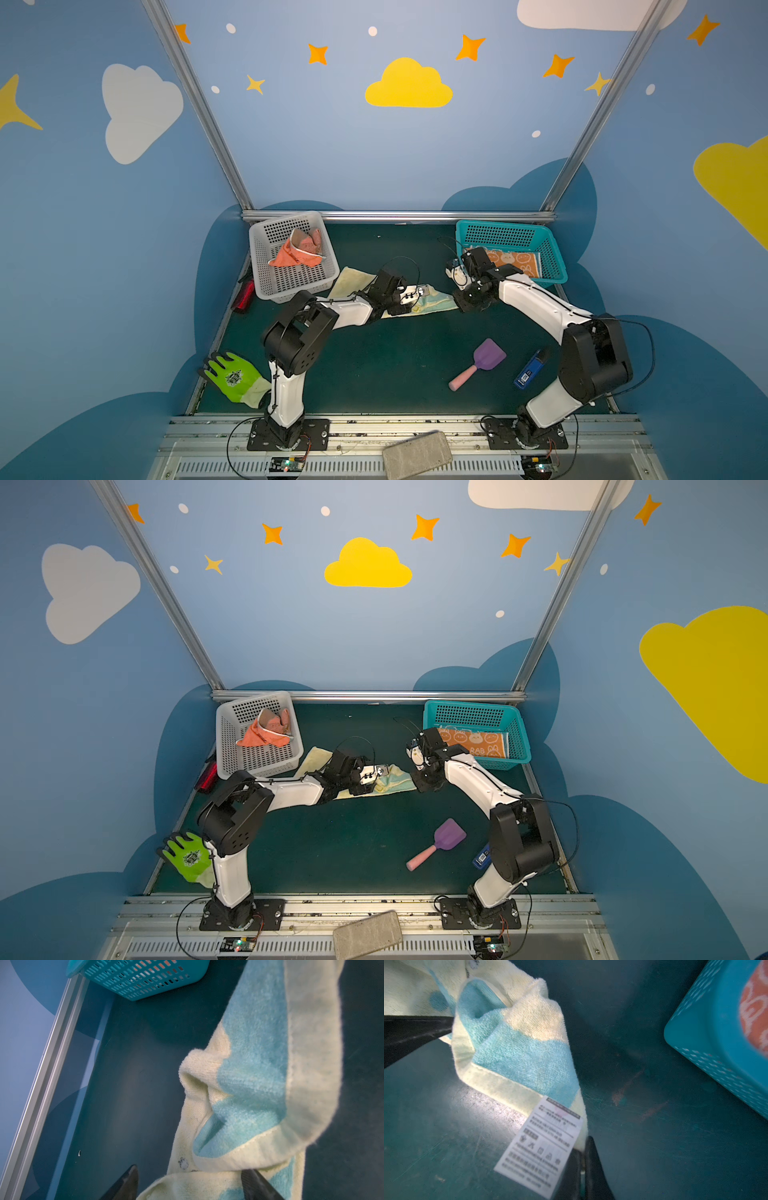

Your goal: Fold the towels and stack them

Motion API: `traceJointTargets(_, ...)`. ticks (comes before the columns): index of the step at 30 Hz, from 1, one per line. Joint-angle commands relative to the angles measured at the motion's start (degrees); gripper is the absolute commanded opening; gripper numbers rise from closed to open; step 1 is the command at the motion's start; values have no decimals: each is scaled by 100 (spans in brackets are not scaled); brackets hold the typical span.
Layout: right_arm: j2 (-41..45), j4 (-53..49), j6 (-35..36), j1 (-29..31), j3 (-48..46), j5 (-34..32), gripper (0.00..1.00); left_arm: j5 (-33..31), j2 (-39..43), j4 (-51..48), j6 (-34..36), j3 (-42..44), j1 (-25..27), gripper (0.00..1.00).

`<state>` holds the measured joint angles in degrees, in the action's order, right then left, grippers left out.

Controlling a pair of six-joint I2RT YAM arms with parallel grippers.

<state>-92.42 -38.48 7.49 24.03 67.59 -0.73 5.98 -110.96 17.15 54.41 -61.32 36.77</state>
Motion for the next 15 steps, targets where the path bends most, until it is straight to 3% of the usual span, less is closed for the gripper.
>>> traceJointTargets(1,181,50,-19,-30,-42,114,0,66,-200,-137,177,-133,35,76)
traceJointTargets(7,172,110,-19,-30,-29,250,0,94,-401,4,-20,-300,34,71)
traceJointTargets(15,119,88,5,-30,-9,258,0,174,-528,225,-133,-425,29,53)
